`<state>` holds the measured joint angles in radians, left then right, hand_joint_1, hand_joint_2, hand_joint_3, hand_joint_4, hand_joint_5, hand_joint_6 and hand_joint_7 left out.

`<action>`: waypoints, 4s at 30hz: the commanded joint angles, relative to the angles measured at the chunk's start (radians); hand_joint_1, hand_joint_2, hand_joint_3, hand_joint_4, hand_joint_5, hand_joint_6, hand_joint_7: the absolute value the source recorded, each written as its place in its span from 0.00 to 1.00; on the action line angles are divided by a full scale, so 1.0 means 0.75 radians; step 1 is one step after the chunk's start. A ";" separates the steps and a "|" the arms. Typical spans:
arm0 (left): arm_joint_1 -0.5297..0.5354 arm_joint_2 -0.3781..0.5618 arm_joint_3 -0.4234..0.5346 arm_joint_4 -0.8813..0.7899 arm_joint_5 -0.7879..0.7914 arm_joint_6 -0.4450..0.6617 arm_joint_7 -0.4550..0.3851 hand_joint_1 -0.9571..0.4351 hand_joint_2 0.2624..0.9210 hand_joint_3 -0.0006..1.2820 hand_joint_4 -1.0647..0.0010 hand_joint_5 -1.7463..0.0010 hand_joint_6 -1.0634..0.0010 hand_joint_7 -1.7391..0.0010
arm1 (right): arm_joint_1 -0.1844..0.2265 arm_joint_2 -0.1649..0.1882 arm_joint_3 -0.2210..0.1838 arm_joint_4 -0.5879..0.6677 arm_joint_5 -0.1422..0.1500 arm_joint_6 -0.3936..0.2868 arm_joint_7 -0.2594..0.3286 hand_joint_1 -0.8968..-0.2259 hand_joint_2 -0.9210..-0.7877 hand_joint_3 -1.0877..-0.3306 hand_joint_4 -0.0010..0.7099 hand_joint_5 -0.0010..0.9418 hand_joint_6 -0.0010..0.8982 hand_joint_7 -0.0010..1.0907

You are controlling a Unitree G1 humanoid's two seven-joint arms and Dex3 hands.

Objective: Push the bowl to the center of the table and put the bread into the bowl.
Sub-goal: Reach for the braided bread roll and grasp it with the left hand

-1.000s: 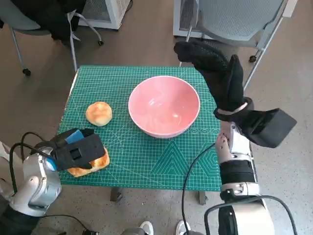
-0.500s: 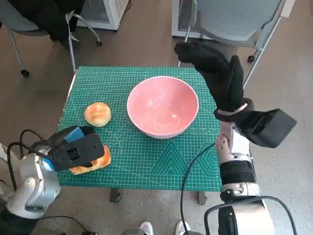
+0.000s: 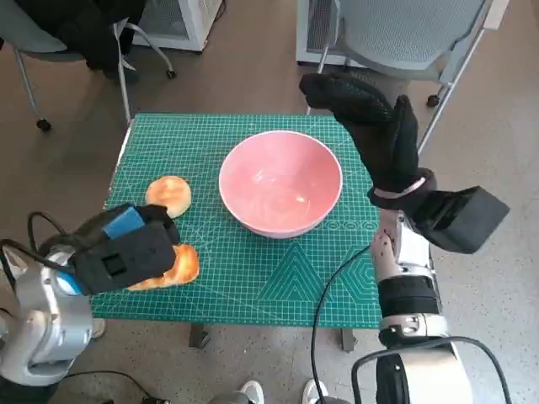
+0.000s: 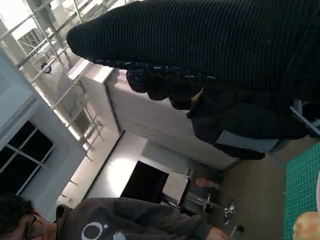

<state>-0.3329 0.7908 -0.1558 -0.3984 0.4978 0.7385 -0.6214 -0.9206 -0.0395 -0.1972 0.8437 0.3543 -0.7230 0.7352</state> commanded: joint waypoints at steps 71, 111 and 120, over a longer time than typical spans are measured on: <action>0.158 0.214 0.190 -0.559 -0.084 0.175 -0.228 0.55 0.56 0.02 1.00 1.00 0.80 0.99 | 0.075 0.019 0.014 -0.035 -0.012 0.016 -0.063 0.22 0.00 0.30 0.04 0.00 0.00 0.20; 0.043 0.180 -0.211 -0.119 0.098 0.145 -0.182 0.51 0.59 0.01 1.00 1.00 0.83 1.00 | 0.085 -0.002 0.009 -0.052 0.004 0.055 -0.029 0.19 0.00 0.30 0.03 0.00 0.00 0.21; 0.046 0.164 -0.275 -0.047 0.162 0.153 -0.200 0.50 0.59 0.01 1.00 1.00 0.83 1.00 | 0.083 -0.012 0.010 -0.055 -0.001 0.058 -0.034 0.20 0.00 0.30 0.03 0.00 0.00 0.21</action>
<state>-0.2910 0.9255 -0.3422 -0.4473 0.5941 0.8509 -0.7643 -0.8817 -0.0396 -0.1922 0.8004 0.3544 -0.6920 0.7045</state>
